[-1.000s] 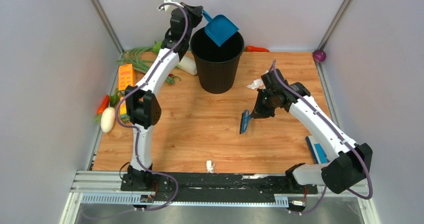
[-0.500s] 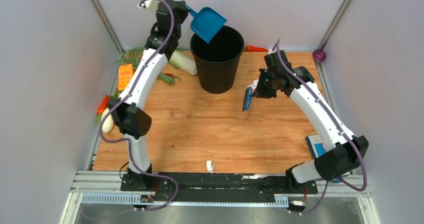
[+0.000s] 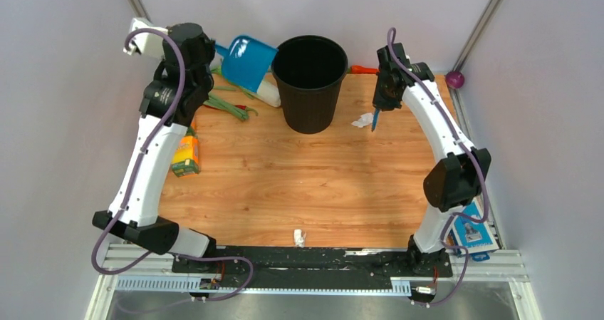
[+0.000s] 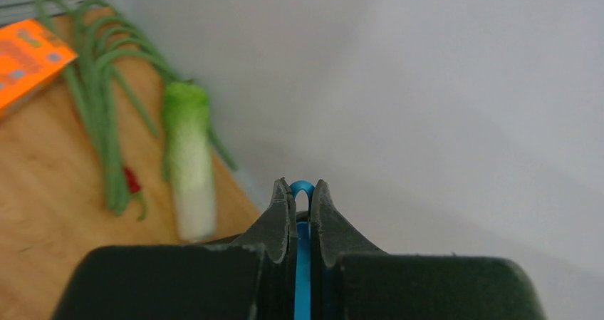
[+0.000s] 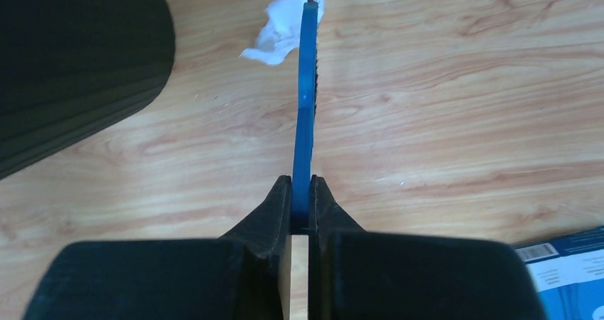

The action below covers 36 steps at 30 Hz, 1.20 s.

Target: Sweep away the paper scraps from the table

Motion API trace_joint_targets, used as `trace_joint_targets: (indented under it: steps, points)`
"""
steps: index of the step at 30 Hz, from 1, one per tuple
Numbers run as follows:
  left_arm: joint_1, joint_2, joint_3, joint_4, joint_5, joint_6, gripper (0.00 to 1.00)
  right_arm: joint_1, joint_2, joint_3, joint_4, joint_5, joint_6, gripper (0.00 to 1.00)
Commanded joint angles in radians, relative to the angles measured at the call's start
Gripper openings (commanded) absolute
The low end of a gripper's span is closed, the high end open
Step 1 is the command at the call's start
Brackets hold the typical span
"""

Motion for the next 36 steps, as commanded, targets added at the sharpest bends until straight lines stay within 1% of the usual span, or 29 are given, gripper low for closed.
trace_joint_targets:
  steps: [1, 4, 6, 7, 10, 15, 17, 18, 21, 25, 30, 35, 36]
  points:
    - [0.007, -0.057, -0.131, -0.313, -0.05, -0.108, 0.0, 0.0, 0.078, 0.111, -0.053, 0.151, -0.041, 0.0]
    - [0.01, -0.16, -0.311, -0.301, -0.001, -0.145, 0.0, 0.011, 0.098, 0.151, -0.071, 0.1, -0.028, 0.0]
    - [0.01, -0.21, -0.404, -0.288, 0.017, -0.159, 0.0, 0.057, 0.088, 0.148, -0.097, 0.074, -0.024, 0.0]
    - [0.008, -0.227, -0.426, -0.282, 0.019, -0.157, 0.0, 0.082, 0.077, 0.136, -0.117, 0.06, -0.021, 0.0]
    - [0.008, -0.275, -0.509, -0.271, 0.02, -0.145, 0.0, 0.138, -0.021, 0.006, -0.149, -0.003, -0.002, 0.0]
    - [0.011, -0.324, -0.606, -0.271, 0.026, -0.13, 0.0, 0.238, -0.256, -0.25, -0.116, -0.088, 0.038, 0.0]
    - [0.01, -0.336, -0.636, -0.266, 0.031, -0.13, 0.0, 0.275, -0.336, -0.308, -0.097, -0.144, 0.041, 0.0]
    - [0.01, -0.341, -0.647, -0.257, 0.034, -0.125, 0.0, 0.293, -0.371, -0.339, -0.088, -0.197, 0.038, 0.0]
    - [0.01, -0.349, -0.688, -0.251, 0.046, -0.119, 0.0, 0.358, -0.44, -0.378, -0.082, -0.276, 0.027, 0.0]
    - [0.01, -0.355, -0.715, -0.238, 0.053, -0.119, 0.0, 0.47, -0.465, -0.396, -0.077, -0.316, -0.024, 0.0]
    - [0.01, -0.344, -0.718, -0.24, 0.042, -0.107, 0.0, 0.591, -0.469, -0.448, 0.005, -0.409, -0.031, 0.0]
    - [0.011, -0.36, -0.748, -0.249, 0.01, -0.114, 0.0, 0.753, -0.387, -0.468, 0.058, -0.4, -0.054, 0.0]
    - [0.013, -0.367, -0.764, -0.248, 0.005, -0.119, 0.0, 0.77, -0.371, -0.47, 0.065, -0.395, -0.057, 0.0]
